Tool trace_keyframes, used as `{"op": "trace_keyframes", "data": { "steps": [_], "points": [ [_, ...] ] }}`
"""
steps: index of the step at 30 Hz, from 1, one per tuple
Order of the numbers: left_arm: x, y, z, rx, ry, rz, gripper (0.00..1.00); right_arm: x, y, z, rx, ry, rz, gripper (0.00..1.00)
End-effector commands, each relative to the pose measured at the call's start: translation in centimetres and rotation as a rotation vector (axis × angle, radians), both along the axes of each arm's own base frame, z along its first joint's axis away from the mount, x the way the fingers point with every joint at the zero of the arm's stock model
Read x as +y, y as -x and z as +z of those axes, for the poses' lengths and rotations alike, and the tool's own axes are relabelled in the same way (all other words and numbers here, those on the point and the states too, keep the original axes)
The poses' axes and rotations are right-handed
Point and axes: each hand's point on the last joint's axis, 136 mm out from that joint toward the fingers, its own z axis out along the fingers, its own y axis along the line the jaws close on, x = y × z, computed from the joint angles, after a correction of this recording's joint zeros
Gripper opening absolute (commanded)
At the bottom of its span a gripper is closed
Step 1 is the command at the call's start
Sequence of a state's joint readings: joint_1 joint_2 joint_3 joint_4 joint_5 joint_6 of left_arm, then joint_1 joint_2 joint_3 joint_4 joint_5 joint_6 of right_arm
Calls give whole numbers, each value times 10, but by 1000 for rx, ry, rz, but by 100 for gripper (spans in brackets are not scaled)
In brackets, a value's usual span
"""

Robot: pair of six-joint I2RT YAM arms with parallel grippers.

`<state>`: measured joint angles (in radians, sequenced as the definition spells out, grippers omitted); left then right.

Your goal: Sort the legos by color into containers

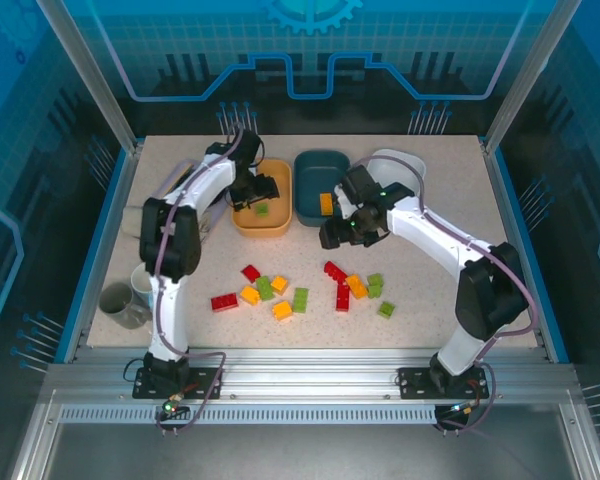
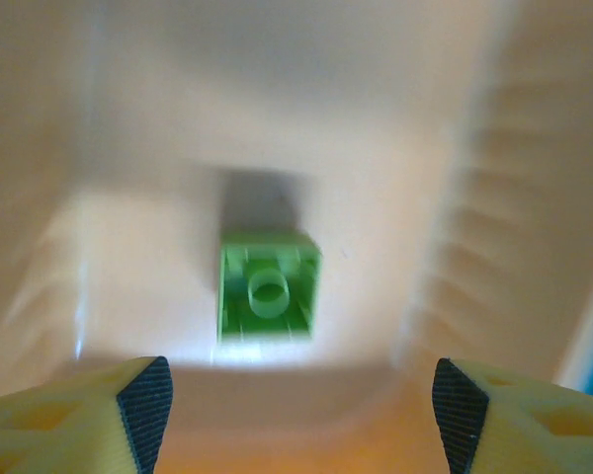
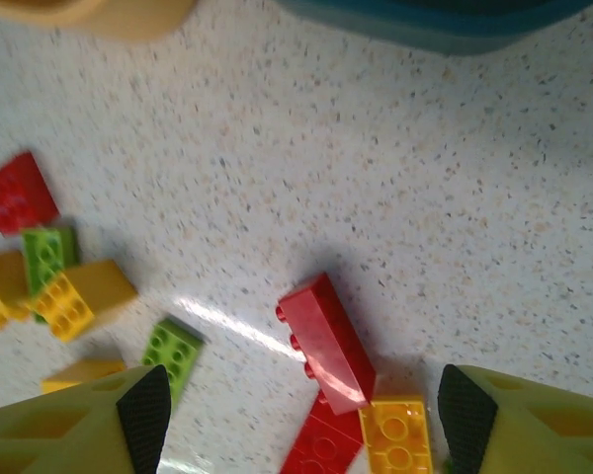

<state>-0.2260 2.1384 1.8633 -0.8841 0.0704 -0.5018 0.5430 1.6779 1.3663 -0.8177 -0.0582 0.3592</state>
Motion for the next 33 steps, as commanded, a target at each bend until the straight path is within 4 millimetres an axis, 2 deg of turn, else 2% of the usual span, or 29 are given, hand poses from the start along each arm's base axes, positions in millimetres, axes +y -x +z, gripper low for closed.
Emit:
{"op": "trace_keyframes", "data": {
  "steps": [1,4,8,11,14,18,23,28,31,33],
  "points": [
    [-13,14,83,-167,168,66,77,-6,24,-16,37,114,158,73],
    [-20,46,103,-207,263,83,80,4,33,-26,62,149,237,70],
    [-29,99,111,-220,378,80,84,9,39,-47,119,232,279,69],
    [-34,139,109,-219,425,79,85,9,39,-63,150,256,280,66],
    [-37,175,98,-201,448,78,85,10,36,-75,156,275,287,63],
    [-44,211,79,-170,465,80,85,8,28,-90,155,321,288,56],
    [-51,239,66,-159,464,69,85,12,23,-102,164,326,295,43],
    [-49,251,57,-151,467,83,84,13,19,-108,161,333,293,35],
    [-49,253,58,-159,472,79,84,13,16,-104,144,335,281,28],
    [-50,253,61,-169,480,74,84,13,13,-93,114,326,266,26]
  ]
}}
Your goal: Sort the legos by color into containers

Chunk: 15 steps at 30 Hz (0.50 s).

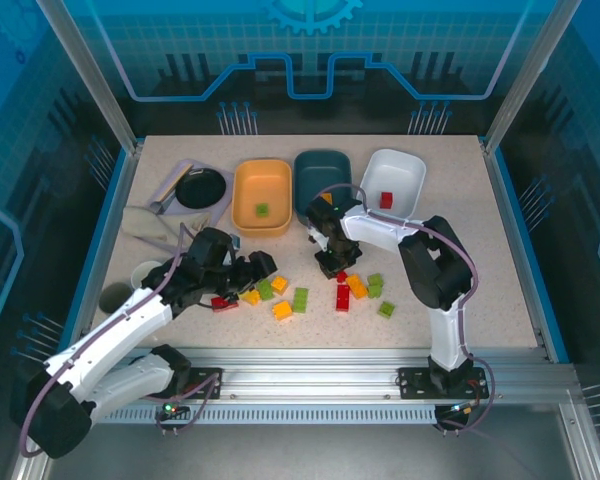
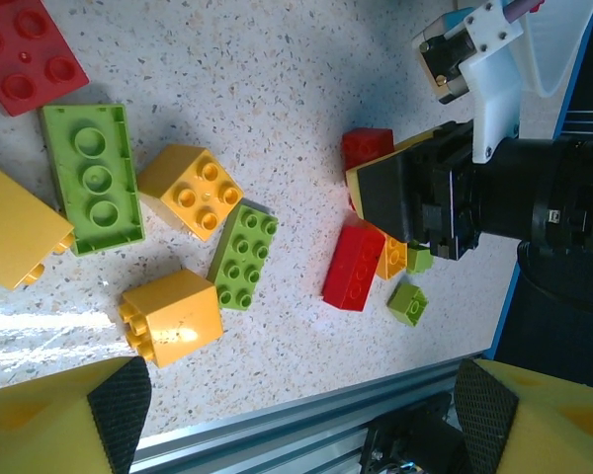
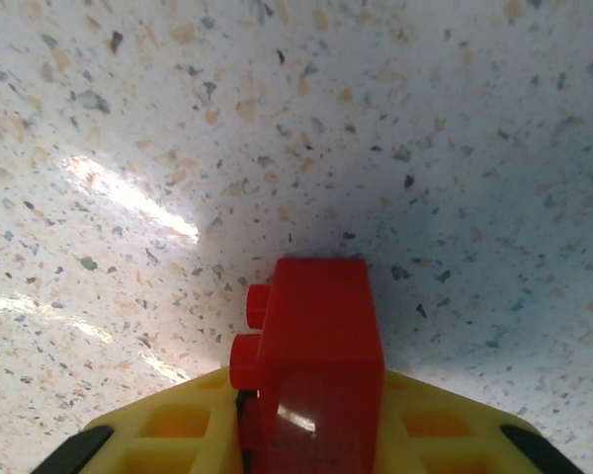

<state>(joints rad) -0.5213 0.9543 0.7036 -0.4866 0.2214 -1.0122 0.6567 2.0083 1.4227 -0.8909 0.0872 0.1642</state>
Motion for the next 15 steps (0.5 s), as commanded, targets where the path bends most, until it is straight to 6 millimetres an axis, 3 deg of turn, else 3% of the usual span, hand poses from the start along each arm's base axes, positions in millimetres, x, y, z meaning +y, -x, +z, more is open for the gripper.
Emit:
{"op": "trace_keyframes", "data": {
  "steps": [1,4,8,11,15],
  "points": [
    [-3,-4,9,-38,25,13,84,6,-12,23,-76,-22,-13,25],
    [-8,-11,21,-67,42,9,84,1,-25,59,-157,-57,-67,23],
    [-20,-29,44,-115,56,-16,84,-30,-51,106,-259,-91,-212,22],
    [-33,-48,58,-141,56,-41,84,-61,-77,129,-313,-121,-347,22],
    [-52,-73,68,-160,68,-72,84,-106,-111,141,-336,-143,-533,22]
  ]
}}
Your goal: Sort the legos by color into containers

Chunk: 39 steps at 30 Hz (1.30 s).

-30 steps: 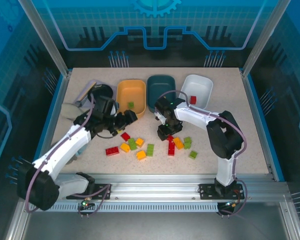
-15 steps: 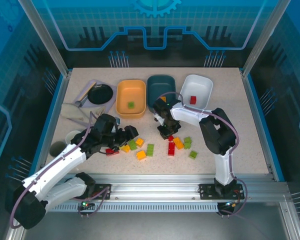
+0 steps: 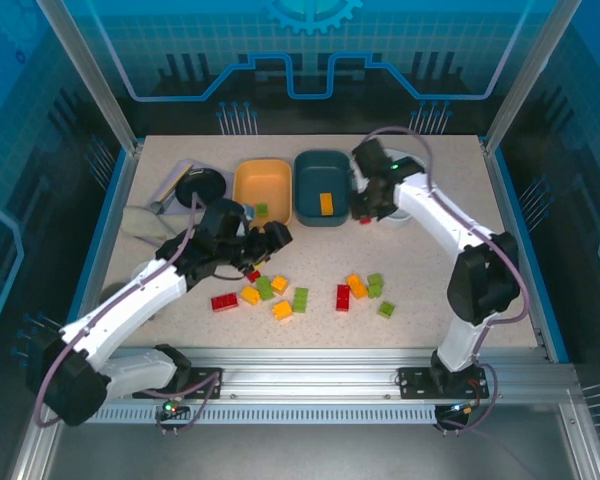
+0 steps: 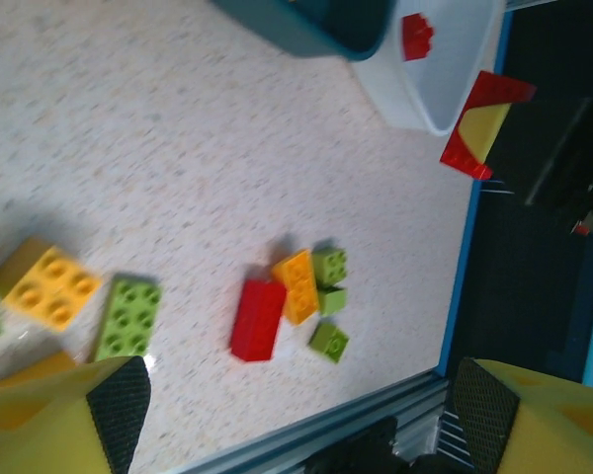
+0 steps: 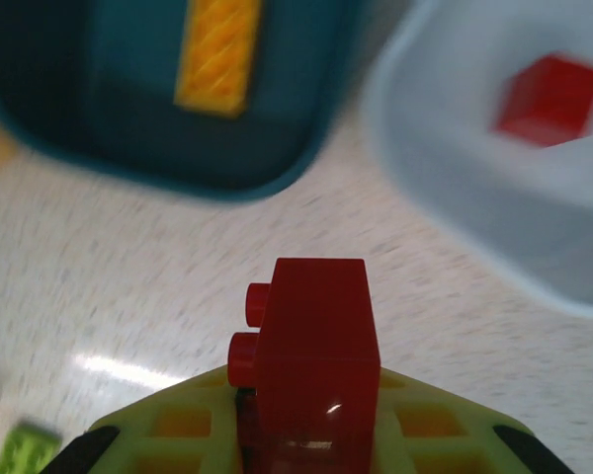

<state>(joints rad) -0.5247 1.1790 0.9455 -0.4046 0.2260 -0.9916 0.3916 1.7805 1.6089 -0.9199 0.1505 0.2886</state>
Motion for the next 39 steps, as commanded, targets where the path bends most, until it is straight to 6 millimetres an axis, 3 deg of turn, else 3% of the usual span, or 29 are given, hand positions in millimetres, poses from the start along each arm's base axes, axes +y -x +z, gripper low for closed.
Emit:
{"op": "trace_keyframes", "data": {
  "steps": [1,4,8,14,19,28,30,33,35,39],
  "points": [
    [-22,-22,21,-70,26,-61,84,-43,-22,1,31,-14,-183,22],
    [-37,-40,31,-91,38,-88,84,-76,-47,-5,47,-12,-302,22],
    [-56,-65,39,-113,39,-129,84,-102,-78,-25,87,-24,-396,22],
    [-79,-99,43,-127,32,-163,84,-116,-119,-50,91,23,-417,23],
    [-93,-116,37,-116,39,-189,83,-127,-140,-83,142,52,-441,24],
    [-97,-117,11,-57,-15,-231,83,-122,-148,-111,199,20,-435,32],
    [-94,-115,7,-44,-28,-224,83,-120,-149,-108,193,12,-424,38],
    [-87,-109,4,-29,-54,-208,82,-113,-154,-87,142,7,-391,53],
    [-78,-103,4,-19,-83,-196,82,-104,-158,-61,80,-2,-359,58],
    [-52,-83,-3,42,-170,-142,81,-85,-158,-1,-43,-38,-316,59]
  ]
}}
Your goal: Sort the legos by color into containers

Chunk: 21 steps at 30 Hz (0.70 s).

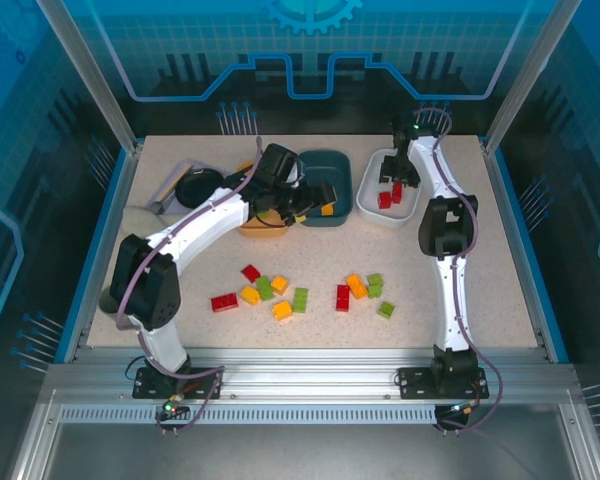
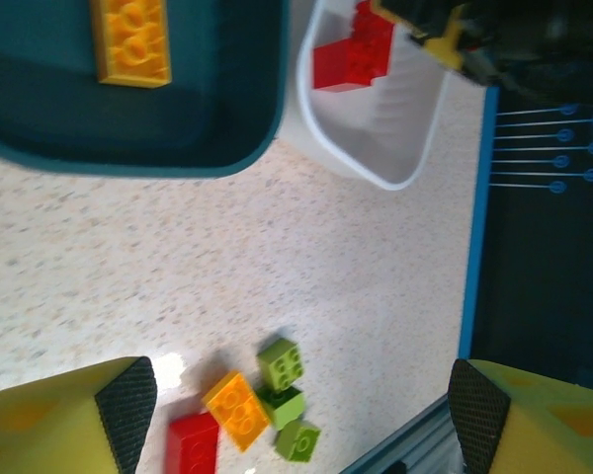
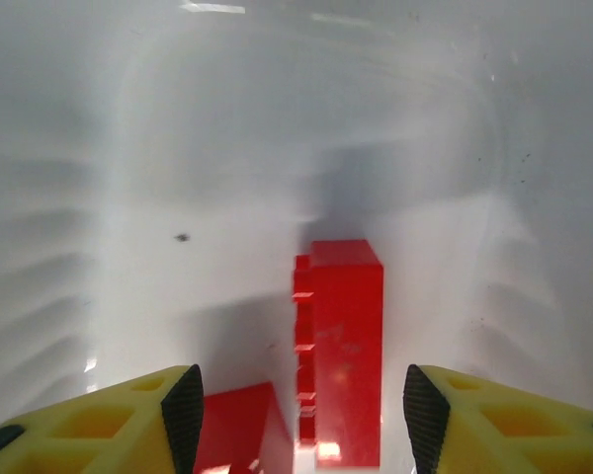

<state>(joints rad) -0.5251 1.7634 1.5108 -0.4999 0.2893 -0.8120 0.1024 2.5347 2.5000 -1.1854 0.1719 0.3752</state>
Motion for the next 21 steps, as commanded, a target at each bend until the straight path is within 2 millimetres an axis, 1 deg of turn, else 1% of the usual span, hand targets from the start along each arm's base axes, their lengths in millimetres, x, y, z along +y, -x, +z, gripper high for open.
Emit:
{"op": "trace_keyframes", "data": {
  "steps": [1,3,5,8,11,13,16,17,19,21],
  "points": [
    [30,31,0,45,-104,40,81,31,-1,99,-205,-41,72,58],
    [41,45,-6,78,-125,58,81,45,8,131,-266,-61,101,58],
    [50,61,-14,110,-134,72,81,61,23,152,-310,-87,130,58],
    [64,87,-26,158,-169,83,80,89,54,168,-334,-123,192,58],
    [71,112,-38,181,-216,62,79,116,93,164,-309,-191,252,59],
    [69,125,-46,183,-254,29,78,129,125,153,-282,-259,276,59],
    [58,138,-56,171,-327,-41,76,145,176,136,-253,-362,323,59],
    [53,142,-61,170,-356,-65,75,153,194,136,-256,-419,351,59],
    [45,148,-73,179,-408,-101,74,161,227,120,-226,-515,380,60],
    [40,152,-87,196,-459,-122,73,167,260,113,-195,-600,408,62]
  ]
}}
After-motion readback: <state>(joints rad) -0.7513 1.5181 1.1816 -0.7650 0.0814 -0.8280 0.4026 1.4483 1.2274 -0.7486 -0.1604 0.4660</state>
